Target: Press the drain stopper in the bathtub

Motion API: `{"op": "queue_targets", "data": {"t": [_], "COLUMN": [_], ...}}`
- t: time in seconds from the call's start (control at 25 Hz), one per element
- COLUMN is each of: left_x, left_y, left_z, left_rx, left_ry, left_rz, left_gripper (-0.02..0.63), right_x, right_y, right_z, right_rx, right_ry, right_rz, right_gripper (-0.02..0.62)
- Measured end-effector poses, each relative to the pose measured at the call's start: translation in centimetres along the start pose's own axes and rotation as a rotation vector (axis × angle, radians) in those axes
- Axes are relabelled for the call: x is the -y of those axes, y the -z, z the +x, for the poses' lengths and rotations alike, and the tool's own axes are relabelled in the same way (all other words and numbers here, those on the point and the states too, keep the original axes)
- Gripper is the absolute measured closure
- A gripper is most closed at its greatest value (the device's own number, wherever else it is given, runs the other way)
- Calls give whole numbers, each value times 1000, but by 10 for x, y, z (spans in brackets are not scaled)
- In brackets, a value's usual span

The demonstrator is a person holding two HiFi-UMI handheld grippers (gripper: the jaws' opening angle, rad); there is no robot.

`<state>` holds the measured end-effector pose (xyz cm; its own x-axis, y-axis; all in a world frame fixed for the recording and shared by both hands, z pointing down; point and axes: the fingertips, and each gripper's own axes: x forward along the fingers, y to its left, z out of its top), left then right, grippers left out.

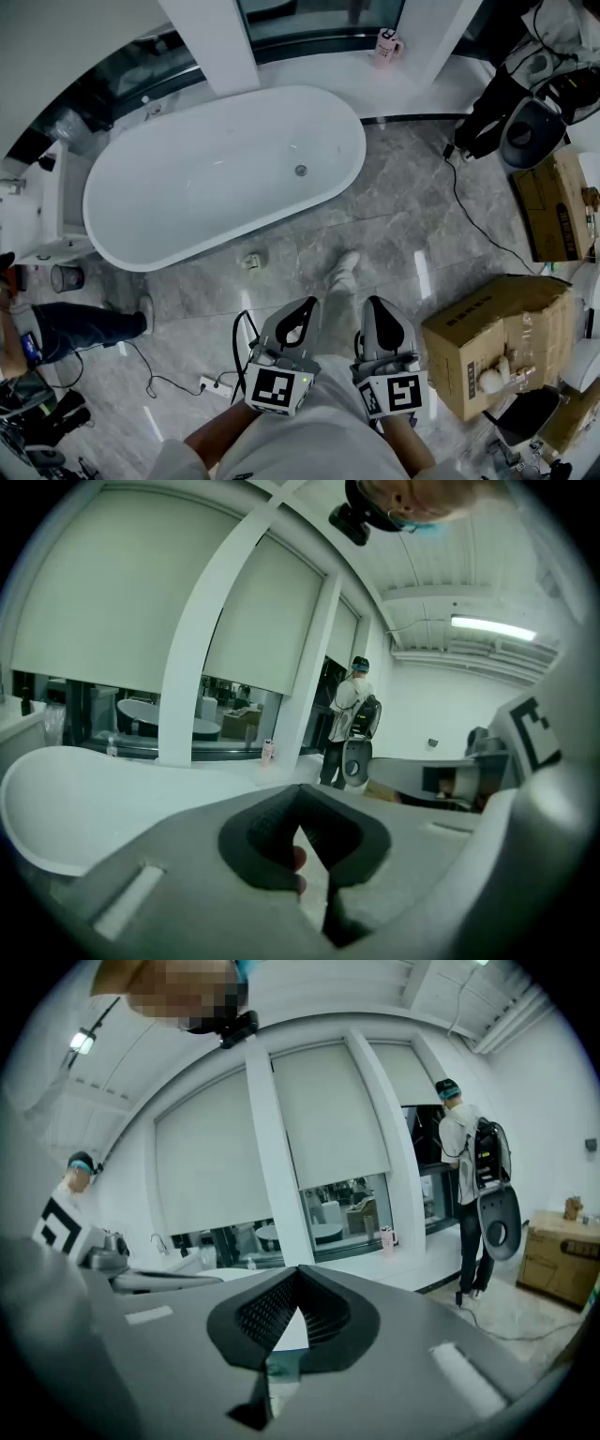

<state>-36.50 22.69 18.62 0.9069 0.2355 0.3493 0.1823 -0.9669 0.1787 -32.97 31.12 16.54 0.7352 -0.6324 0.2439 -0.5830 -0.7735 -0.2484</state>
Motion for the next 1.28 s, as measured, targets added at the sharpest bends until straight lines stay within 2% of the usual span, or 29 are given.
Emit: {"op": "queue_targets", "data": {"t": [0.12, 0.24, 0.4, 0.52, 0.68, 0.88, 1.04, 1.16, 1.28], "left_x": [33, 48, 61, 63, 80, 107, 128, 138, 145], "left_y": [0, 26, 43, 43, 22, 13, 34, 31, 33], "left_z": [-81, -143, -183, -183, -176, -162, -155, -140, -119], "left_rx": [75, -8, -9, -2, 18, 32, -8, 3, -12], "left_ry": [59, 95, 93, 53, 44, 57, 34, 19, 45], "left_rz": [-20, -45, -45, -60, -16, 48, 24, 17, 18], "left_gripper": [601, 601, 601, 601, 601, 601, 601, 601, 601], "right_x": [-48, -82, -101, -106, -100, -60, -28, -6, 9], "right_y": [-8, 2, 17, 18, 17, 15, 19, 22, 22], "right_z": [-63, -115, -154, -168, -186, -197, -208, -213, -217], "right_rx": [37, 17, -10, 7, -4, 13, 29, 30, 33], "right_ry": [13, 33, 36, 12, -12, 23, 51, 66, 89], "right_rz": [-22, -60, -76, -8, -33, -16, 3, 12, 14], "right_gripper": [600, 600, 600, 603, 603, 603, 603, 603, 601]}}
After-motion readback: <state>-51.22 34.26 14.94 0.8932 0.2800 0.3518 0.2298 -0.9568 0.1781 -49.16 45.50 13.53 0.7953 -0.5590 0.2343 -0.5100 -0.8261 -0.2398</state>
